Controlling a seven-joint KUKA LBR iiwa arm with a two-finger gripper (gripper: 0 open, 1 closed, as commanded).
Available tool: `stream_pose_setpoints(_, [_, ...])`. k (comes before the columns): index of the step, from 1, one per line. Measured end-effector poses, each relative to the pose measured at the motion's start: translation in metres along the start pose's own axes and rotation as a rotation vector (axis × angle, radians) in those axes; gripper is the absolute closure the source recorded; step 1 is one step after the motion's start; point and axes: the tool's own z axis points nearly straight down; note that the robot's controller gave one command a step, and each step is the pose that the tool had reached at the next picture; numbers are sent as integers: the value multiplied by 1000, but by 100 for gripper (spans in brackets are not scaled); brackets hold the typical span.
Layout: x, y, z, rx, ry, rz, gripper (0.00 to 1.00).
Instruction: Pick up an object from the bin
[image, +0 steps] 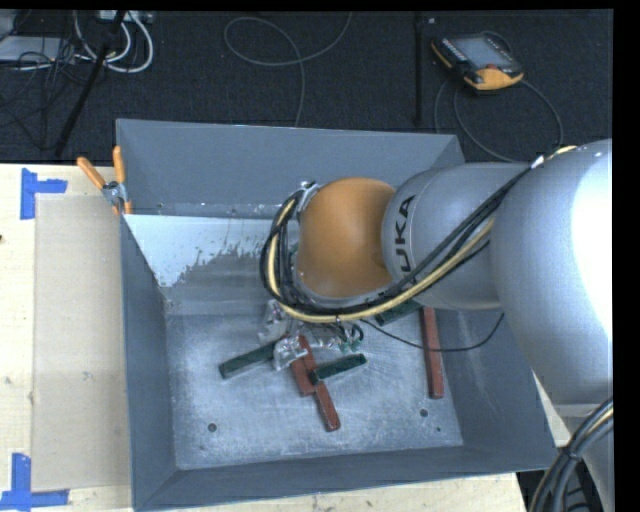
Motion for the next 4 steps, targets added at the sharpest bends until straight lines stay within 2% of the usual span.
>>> stream_pose_setpoints(2, [3, 0, -10, 1, 17, 0, 100])
stream_pose_setpoints(4, [3, 0, -29, 1, 23, 1, 100])
